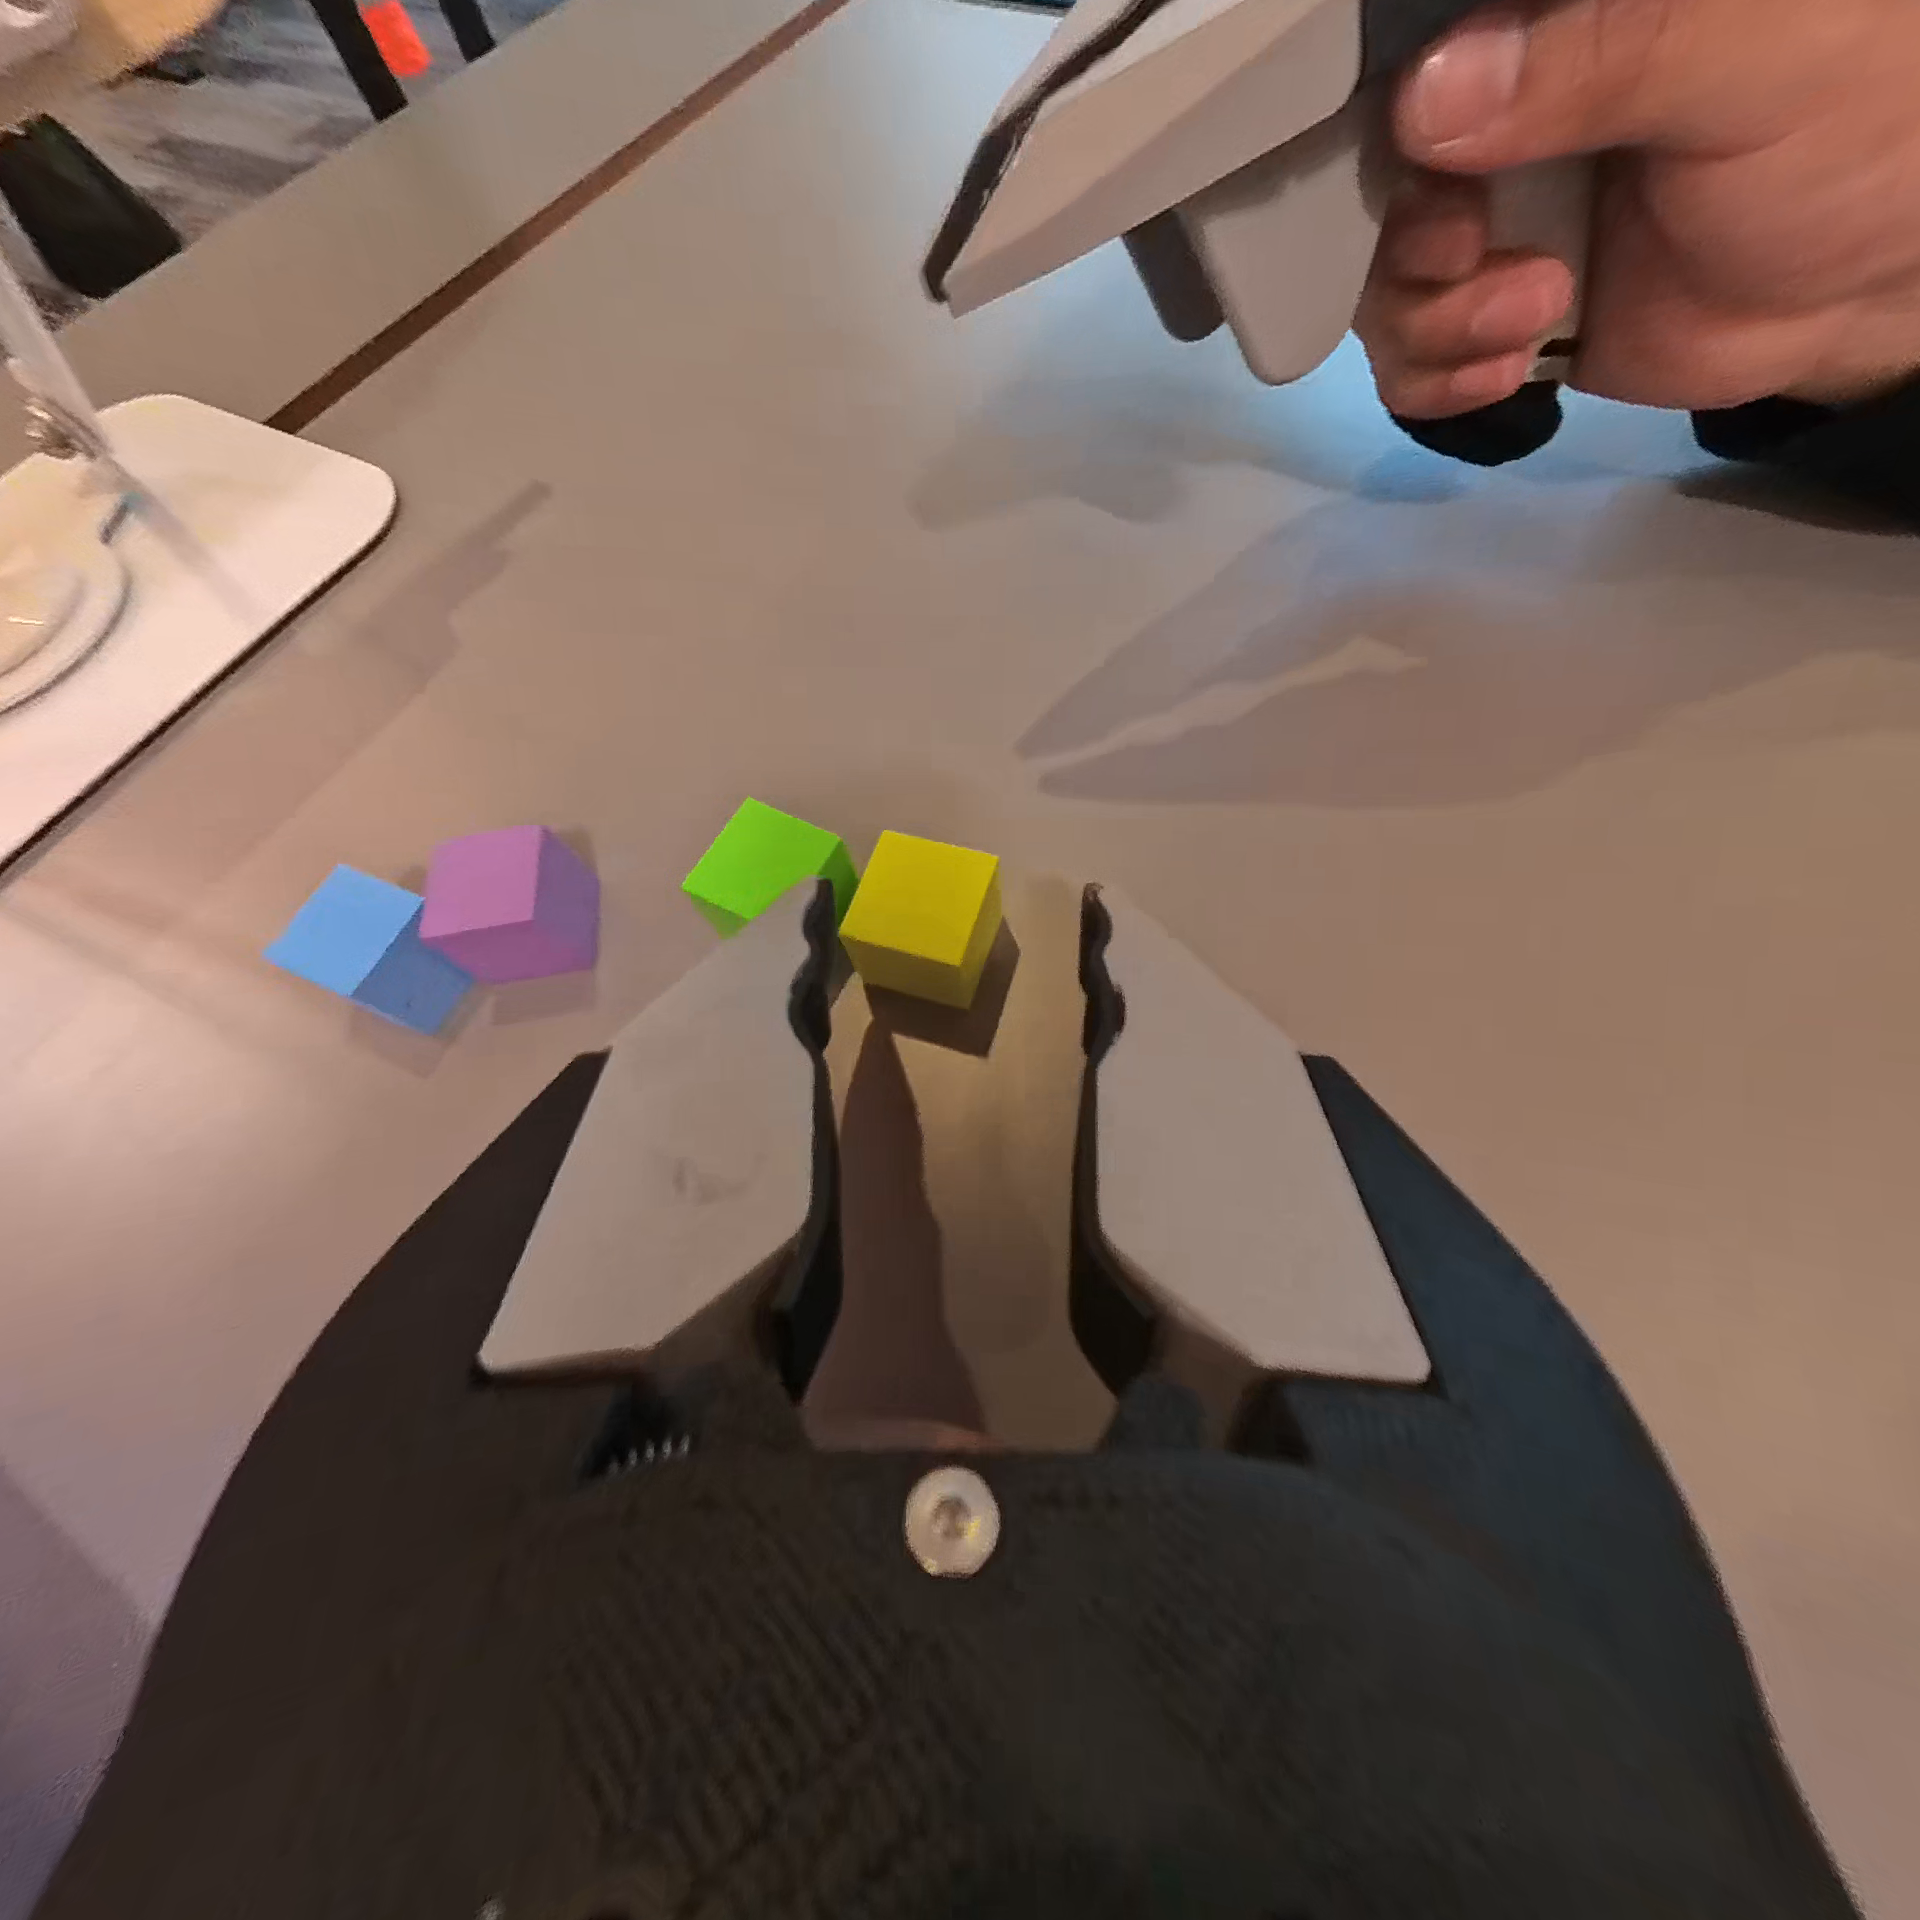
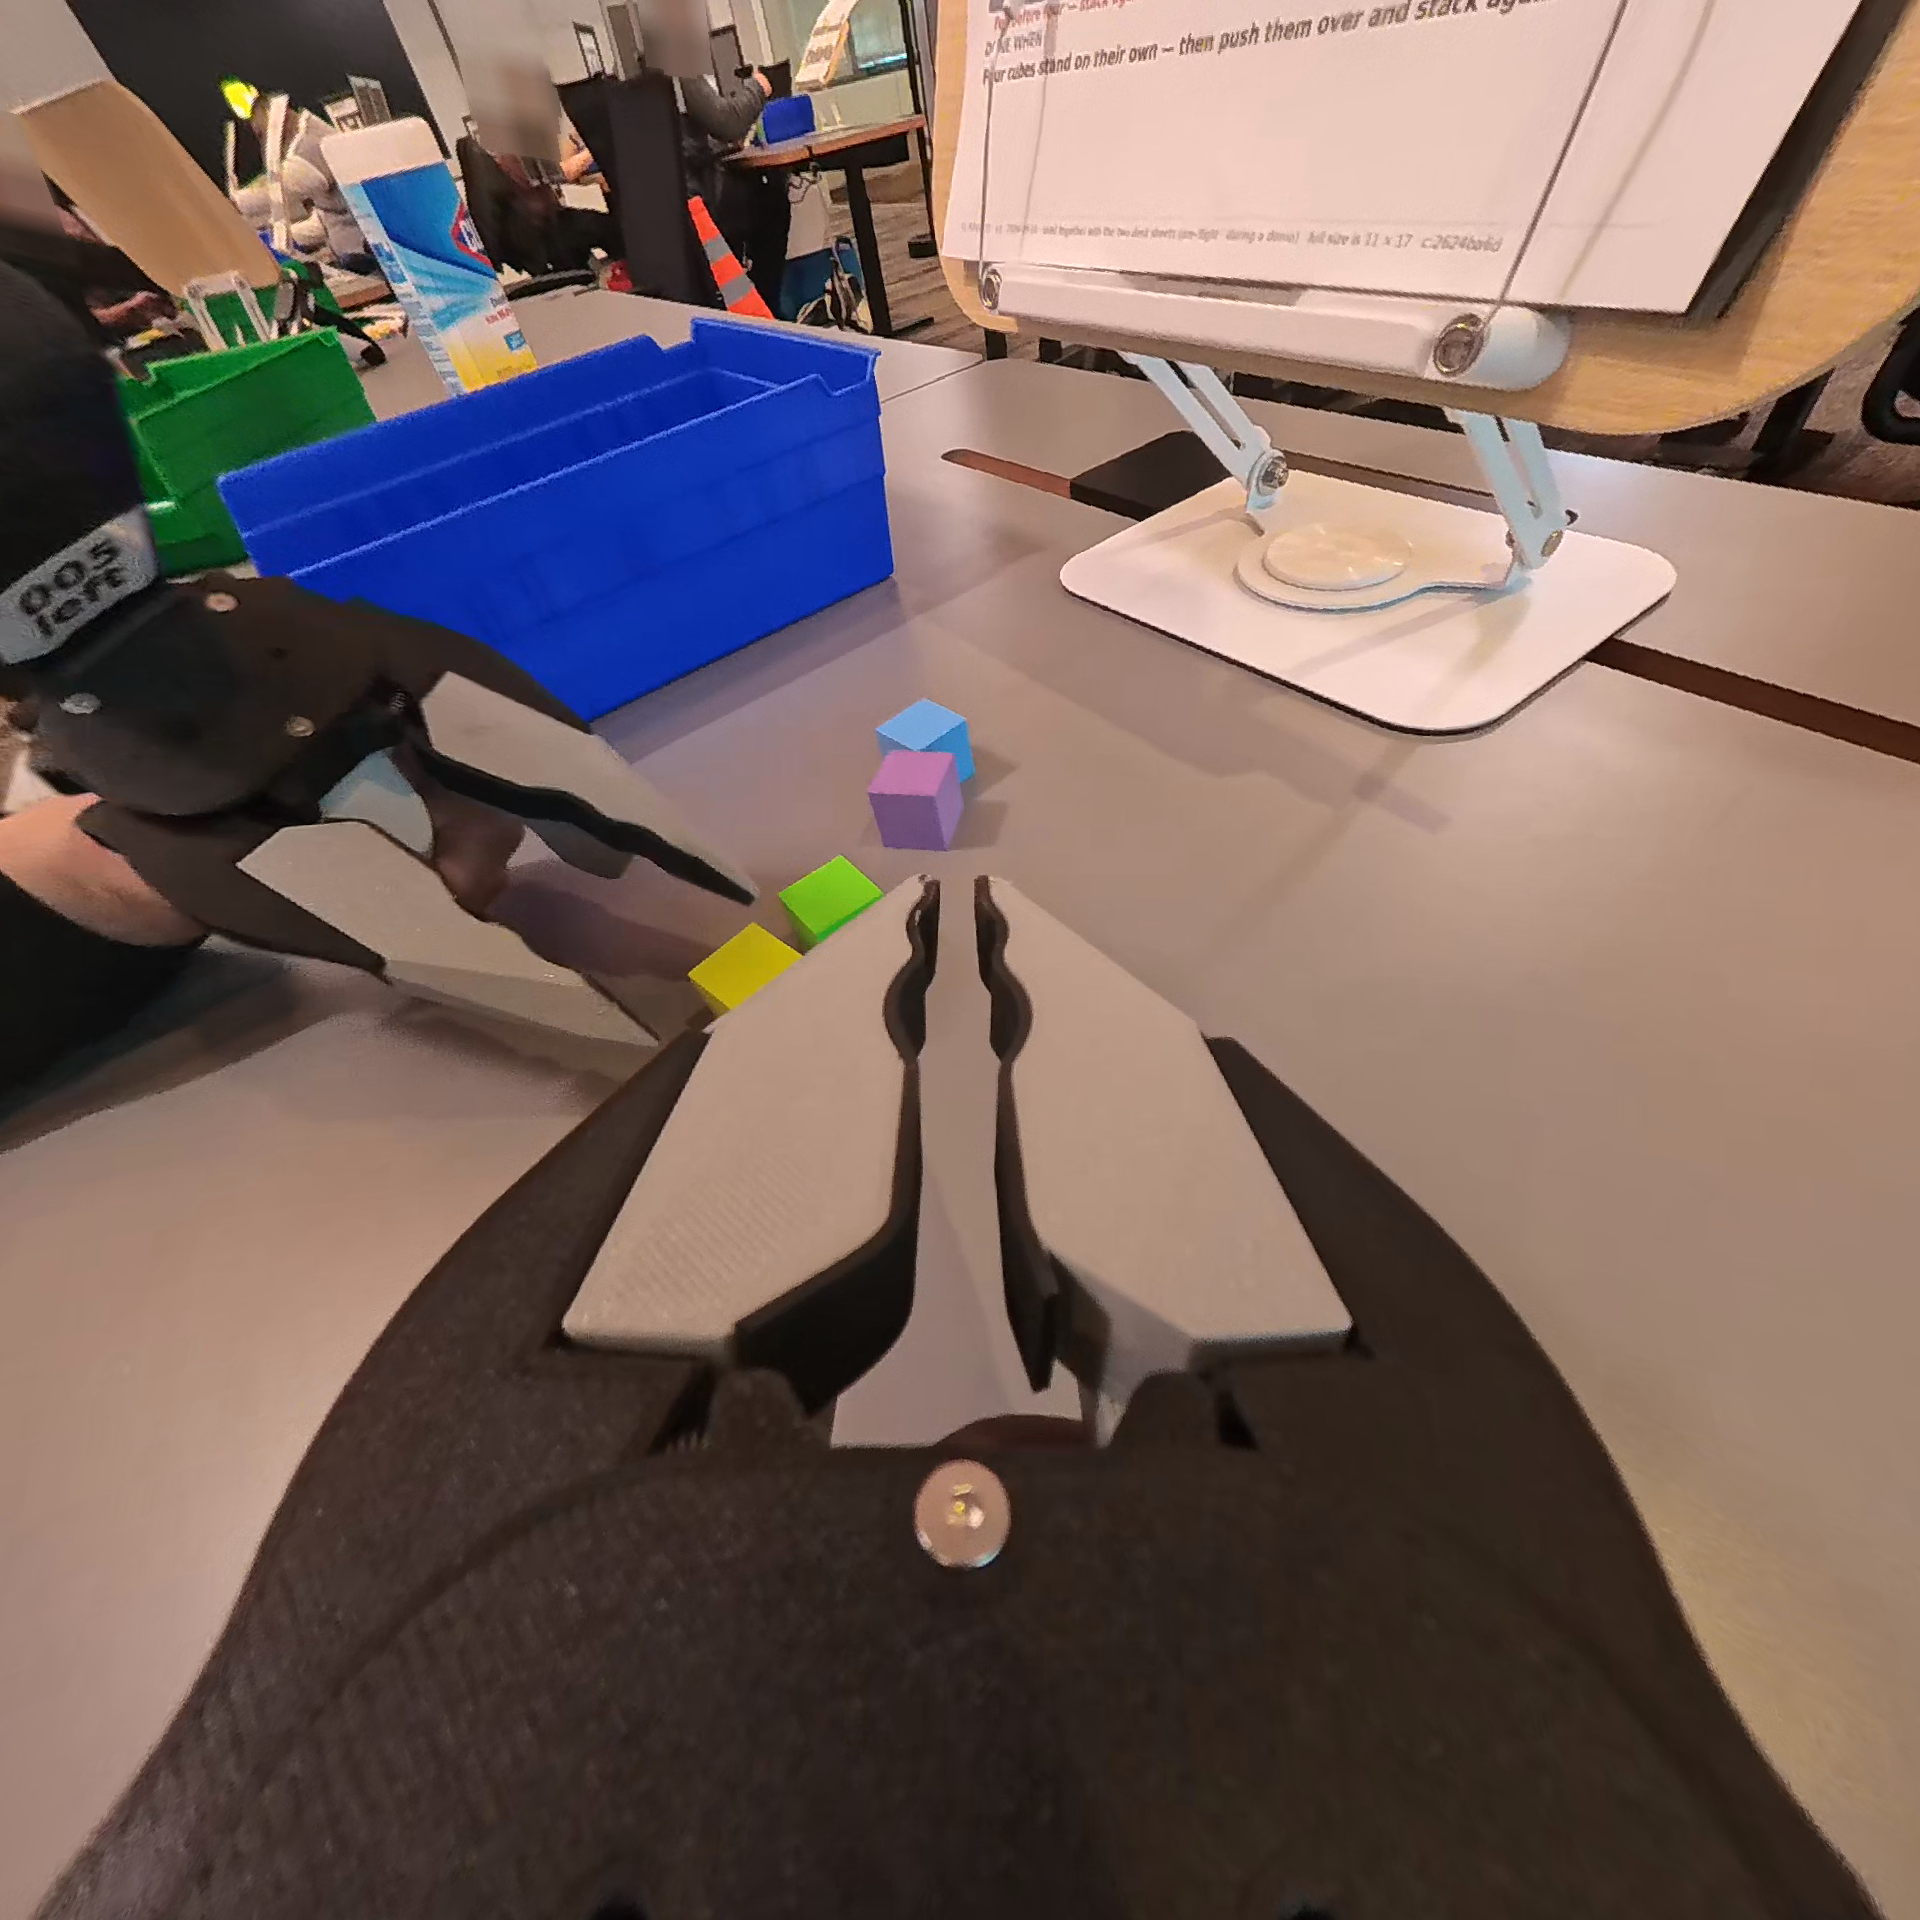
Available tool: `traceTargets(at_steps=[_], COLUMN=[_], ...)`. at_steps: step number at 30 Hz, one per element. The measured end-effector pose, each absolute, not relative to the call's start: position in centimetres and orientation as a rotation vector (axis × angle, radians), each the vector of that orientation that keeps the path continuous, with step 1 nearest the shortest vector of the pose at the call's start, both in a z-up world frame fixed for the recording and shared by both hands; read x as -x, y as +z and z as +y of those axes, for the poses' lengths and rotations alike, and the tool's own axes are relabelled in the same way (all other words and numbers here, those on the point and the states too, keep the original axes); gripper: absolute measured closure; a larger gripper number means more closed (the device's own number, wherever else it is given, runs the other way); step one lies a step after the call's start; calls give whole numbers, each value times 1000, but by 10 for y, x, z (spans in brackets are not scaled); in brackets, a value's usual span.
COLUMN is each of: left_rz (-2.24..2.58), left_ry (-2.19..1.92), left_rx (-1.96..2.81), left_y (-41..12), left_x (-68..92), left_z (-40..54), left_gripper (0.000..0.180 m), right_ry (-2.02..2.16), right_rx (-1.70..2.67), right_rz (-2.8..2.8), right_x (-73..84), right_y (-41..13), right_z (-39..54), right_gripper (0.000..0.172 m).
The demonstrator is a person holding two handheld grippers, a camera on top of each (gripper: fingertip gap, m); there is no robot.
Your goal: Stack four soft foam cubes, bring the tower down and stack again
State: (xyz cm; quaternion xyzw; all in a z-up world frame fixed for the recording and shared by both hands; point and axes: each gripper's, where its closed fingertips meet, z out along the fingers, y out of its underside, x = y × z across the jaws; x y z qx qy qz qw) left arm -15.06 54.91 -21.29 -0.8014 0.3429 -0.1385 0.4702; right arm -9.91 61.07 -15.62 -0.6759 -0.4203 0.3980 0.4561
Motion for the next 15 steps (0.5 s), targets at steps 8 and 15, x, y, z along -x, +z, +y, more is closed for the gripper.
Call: traceTargets(at_steps=[8, 15], left_rz=[943, 998], left_ry=[-354, -390], left_rx=[2028, 2012], left_y=[-226, -227], left_x=[156, 147], left_z=[557, 558], left_gripper=[135, 138], right_ry=[1014, 1013], right_rx=[1645, 1617], right_rz=[-1027, -1040], right_x=[98, 98], right_y=[-147, -140], right_z=[607, 602], right_gripper=[167, 167])
